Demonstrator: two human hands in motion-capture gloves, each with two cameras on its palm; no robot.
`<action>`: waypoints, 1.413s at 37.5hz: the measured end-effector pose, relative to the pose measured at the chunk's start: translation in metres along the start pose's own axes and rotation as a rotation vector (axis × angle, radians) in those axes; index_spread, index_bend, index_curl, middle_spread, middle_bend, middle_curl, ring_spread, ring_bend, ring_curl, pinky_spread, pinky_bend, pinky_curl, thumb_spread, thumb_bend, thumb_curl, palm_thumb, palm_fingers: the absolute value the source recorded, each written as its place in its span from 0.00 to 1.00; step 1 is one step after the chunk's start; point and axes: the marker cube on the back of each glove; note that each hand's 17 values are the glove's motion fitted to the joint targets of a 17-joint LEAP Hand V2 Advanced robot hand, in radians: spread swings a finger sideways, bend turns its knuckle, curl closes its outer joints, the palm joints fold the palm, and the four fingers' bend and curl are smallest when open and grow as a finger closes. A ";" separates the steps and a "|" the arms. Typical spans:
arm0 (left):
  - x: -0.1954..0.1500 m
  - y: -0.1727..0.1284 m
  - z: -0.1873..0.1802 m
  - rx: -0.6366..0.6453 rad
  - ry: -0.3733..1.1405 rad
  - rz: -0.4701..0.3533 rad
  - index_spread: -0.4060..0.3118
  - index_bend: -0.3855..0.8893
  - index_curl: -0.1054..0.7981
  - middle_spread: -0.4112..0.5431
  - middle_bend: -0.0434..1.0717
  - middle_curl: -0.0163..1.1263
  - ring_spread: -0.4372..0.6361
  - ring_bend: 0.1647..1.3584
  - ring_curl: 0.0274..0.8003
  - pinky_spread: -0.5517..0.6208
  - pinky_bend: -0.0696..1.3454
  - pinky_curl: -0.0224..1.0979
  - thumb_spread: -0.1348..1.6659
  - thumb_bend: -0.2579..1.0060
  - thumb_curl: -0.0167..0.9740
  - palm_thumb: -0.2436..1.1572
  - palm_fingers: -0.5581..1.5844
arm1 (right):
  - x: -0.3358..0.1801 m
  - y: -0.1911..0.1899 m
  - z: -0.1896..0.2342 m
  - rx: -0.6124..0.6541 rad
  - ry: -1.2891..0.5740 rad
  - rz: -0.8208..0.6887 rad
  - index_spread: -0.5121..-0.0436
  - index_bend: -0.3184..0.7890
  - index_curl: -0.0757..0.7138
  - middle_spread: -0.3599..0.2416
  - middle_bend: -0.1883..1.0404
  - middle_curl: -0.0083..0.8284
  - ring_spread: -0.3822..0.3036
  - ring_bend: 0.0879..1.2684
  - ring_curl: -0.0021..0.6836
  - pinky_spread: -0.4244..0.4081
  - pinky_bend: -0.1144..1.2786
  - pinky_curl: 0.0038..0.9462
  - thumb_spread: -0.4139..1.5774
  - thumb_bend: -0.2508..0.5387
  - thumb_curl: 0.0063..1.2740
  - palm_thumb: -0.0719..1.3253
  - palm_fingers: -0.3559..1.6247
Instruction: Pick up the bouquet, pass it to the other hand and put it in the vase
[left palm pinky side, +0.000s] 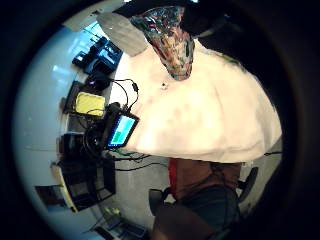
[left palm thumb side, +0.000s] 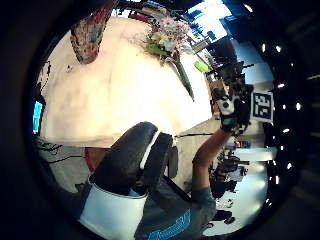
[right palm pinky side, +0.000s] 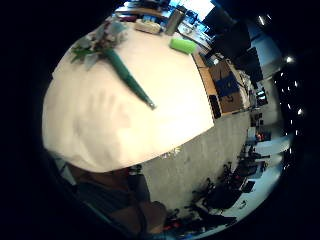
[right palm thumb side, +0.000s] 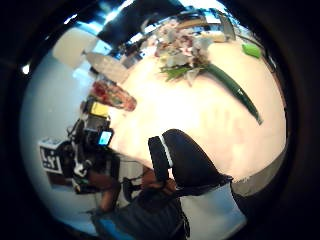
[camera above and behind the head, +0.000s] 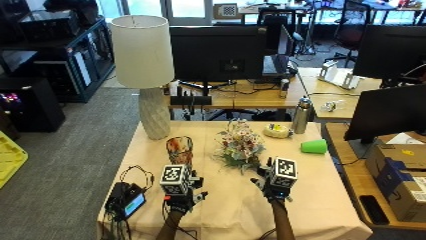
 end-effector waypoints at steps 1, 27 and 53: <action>0.000 -0.001 0.001 0.003 0.001 -0.001 0.47 0.41 0.37 0.56 0.21 0.28 0.77 0.32 0.28 0.83 0.41 0.29 0.60 0.18 0.28 0.25 0.37 | 0.008 -0.006 0.005 -0.005 -0.001 0.015 0.27 0.38 0.38 0.66 0.31 0.36 0.82 0.16 0.32 0.87 0.41 0.34 0.79 0.30 0.21 0.34 0.21; 0.002 0.003 0.002 -0.004 0.010 0.002 0.47 0.41 0.40 0.56 0.21 0.29 0.77 0.32 0.30 0.83 0.41 0.31 0.61 0.18 0.30 0.25 0.36 | 0.082 -0.041 0.086 -0.188 -0.126 0.186 0.29 0.39 0.34 0.70 0.32 0.39 0.85 0.17 0.35 0.88 0.47 0.37 0.74 0.30 0.24 0.40 0.16; -0.006 -0.002 0.016 -0.017 0.039 -0.001 0.47 0.41 0.41 0.57 0.21 0.30 0.77 0.33 0.31 0.83 0.41 0.32 0.61 0.18 0.31 0.25 0.36 | 0.077 -0.051 0.089 -0.005 0.098 0.274 0.50 0.42 0.51 0.37 0.37 0.48 0.35 0.41 0.56 0.44 0.48 0.40 0.67 0.38 0.38 0.71 0.81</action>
